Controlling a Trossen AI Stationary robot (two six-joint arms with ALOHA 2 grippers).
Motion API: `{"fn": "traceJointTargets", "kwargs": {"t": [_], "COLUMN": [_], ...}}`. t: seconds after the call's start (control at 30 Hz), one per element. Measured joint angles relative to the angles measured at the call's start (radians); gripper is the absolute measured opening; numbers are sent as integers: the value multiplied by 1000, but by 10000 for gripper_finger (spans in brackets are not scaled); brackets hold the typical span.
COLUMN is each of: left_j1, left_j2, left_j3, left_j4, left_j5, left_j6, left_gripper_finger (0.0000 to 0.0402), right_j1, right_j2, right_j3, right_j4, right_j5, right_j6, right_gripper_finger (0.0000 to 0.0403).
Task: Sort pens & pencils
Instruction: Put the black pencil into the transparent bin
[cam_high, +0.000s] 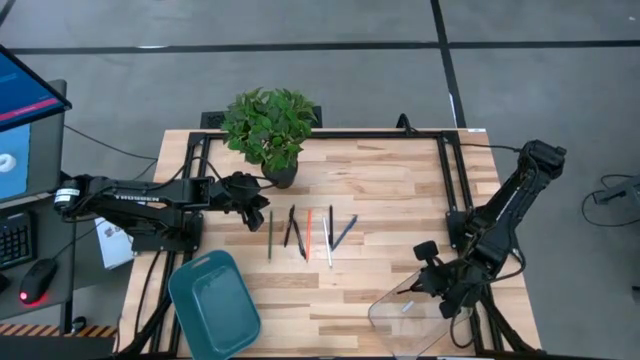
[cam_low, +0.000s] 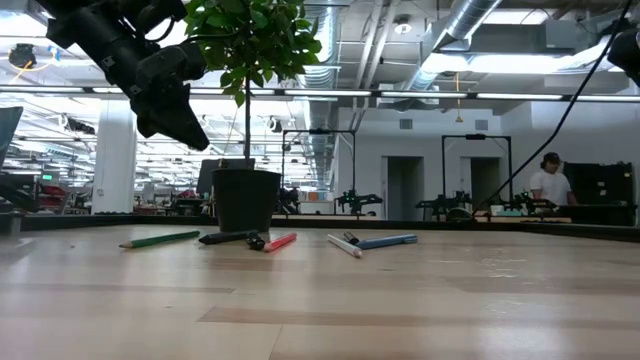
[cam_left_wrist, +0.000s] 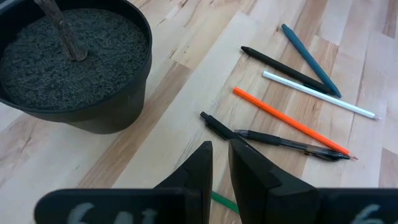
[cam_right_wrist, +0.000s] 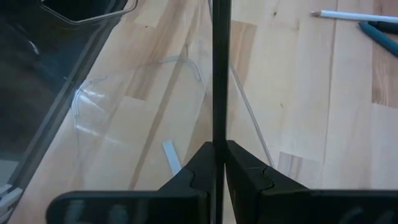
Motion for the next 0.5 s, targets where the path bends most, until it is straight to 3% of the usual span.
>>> {"fn": "traceJointTargets", "kwargs": {"t": [0.5], "left_j1": [0], "left_j2": [0], "left_j3": [0], "left_j4": [0], "left_j5": [0], "left_j6": [0], "left_gripper_finger": [43], "right_j1": [-1], "right_j2": [0], "right_j3": [0], "right_j4": [0], "right_j5": [39], "right_j6": [35], "right_gripper_finger": [58]}}
